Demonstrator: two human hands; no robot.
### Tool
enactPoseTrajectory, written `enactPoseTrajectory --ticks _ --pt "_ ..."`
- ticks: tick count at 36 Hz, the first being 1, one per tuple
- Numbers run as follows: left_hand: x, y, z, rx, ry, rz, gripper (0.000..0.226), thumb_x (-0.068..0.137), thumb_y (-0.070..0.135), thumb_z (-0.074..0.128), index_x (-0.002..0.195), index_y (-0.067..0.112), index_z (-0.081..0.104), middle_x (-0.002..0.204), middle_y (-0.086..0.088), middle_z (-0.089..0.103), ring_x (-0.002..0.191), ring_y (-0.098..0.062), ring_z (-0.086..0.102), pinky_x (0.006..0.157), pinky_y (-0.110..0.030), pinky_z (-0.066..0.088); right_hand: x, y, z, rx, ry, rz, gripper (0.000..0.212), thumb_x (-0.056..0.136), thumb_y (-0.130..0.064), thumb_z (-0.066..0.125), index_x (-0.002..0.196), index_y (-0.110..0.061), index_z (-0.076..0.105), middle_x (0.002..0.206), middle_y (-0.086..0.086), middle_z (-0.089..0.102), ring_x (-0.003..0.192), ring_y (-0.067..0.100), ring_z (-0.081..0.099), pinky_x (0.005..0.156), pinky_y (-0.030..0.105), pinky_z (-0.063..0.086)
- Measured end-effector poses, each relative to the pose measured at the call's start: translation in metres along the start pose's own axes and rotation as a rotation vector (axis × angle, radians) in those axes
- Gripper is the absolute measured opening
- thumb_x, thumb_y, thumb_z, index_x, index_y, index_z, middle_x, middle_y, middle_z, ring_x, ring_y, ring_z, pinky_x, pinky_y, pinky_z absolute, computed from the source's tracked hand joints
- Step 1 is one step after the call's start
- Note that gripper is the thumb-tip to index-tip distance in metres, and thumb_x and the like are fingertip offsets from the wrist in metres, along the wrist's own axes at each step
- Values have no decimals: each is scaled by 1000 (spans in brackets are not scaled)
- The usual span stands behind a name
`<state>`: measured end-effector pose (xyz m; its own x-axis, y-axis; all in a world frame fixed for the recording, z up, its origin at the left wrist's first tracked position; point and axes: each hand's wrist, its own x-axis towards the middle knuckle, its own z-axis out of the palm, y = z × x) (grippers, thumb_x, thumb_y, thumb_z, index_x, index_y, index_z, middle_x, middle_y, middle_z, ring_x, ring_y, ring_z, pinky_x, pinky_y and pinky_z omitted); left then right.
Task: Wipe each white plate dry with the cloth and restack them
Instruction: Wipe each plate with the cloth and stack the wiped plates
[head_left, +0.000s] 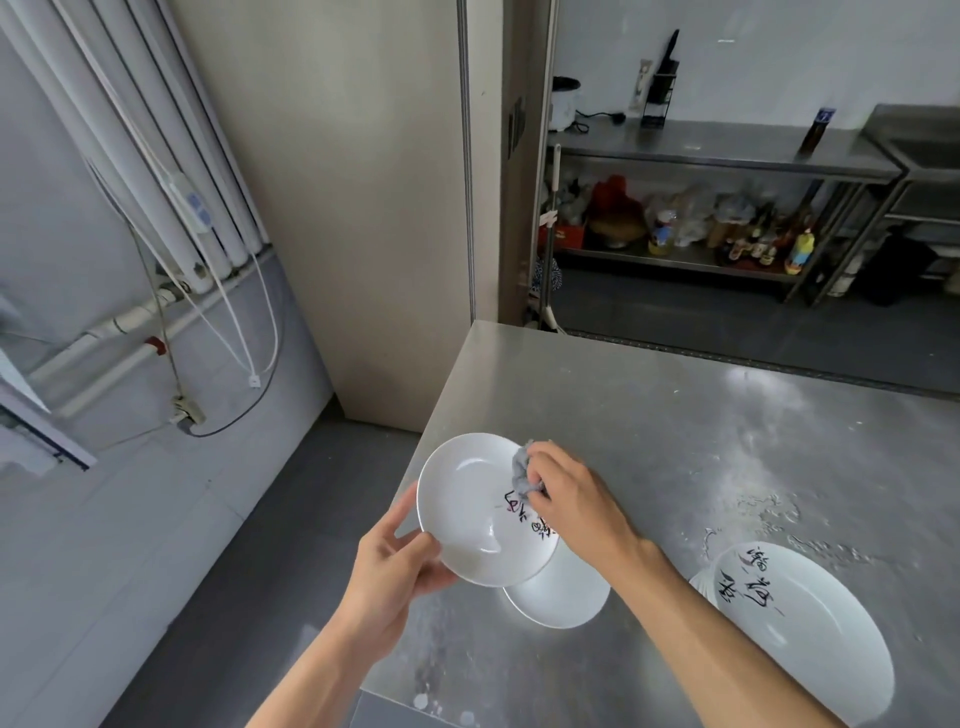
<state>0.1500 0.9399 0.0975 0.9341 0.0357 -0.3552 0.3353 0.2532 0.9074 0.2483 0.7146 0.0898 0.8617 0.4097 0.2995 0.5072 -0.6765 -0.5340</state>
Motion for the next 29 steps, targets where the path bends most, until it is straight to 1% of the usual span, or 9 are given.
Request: enactPoseTrajectory --ticks 3,7,10,13,16,21,24,26,29 --pt "3 -1 1 -16 33 -12 69 80 11 69 141 44 62 113 -18 77 81 -34 68 83 -42 64 3 4 1 84 66 146 29 78 10 65 78 -13 46 100 4 58 91 29 57 74 40 55" --pt "8 -3 -4 -22 96 -28 66 93 -4 58 141 40 63 110 -15 79 78 -33 71 77 -35 64 -4 15 3 -39 130 198 38 71 15 57 84 -19 45 88 -5 53 83 24 44 65 38 42" --pt "11 -2 -10 -81 151 -43 63 95 -7 55 142 35 63 117 -7 78 93 -33 77 77 -33 64 -16 21 2 -179 18 216 53 79 6 58 125 -21 55 102 -5 61 91 23 46 69 39 49" --pt "13 1 -9 -169 164 -40 55 99 -5 54 138 32 66 125 -4 76 110 -31 75 78 -30 64 -27 18 5 -117 -109 191 75 82 -9 53 147 -41 35 101 -7 63 88 20 57 75 34 52" --pt "16 0 -4 -224 151 -47 50 102 -3 53 139 29 65 127 -5 76 115 -32 73 84 -32 65 -32 5 12 23 -166 218 69 81 -20 51 139 -54 32 95 -12 66 80 16 60 71 29 52" --pt "16 -1 5 -222 66 -54 50 102 -3 51 138 28 67 131 -5 74 114 -26 74 86 -30 63 -34 -14 23 254 68 252 29 79 -16 64 100 -32 52 57 -14 45 58 15 33 53 30 36" --pt "17 -3 8 -273 46 -91 50 101 -6 49 137 22 67 131 -5 74 116 -24 73 84 -27 62 -33 -17 21 288 113 280 18 82 -12 67 91 -24 57 57 -11 49 55 15 41 53 33 38" --pt "17 -4 9 -278 45 -119 45 101 -5 51 134 19 69 129 -5 75 115 -21 73 83 -25 62 -32 -19 18 270 76 284 9 83 -15 63 90 -19 58 63 -3 58 58 27 59 53 36 40" --pt "15 -5 8 -224 43 -161 35 99 -4 52 117 12 78 123 -9 76 105 -20 75 82 -24 62 -30 -20 13 227 99 272 9 80 -11 62 87 -16 59 59 4 57 56 31 52 53 39 42"
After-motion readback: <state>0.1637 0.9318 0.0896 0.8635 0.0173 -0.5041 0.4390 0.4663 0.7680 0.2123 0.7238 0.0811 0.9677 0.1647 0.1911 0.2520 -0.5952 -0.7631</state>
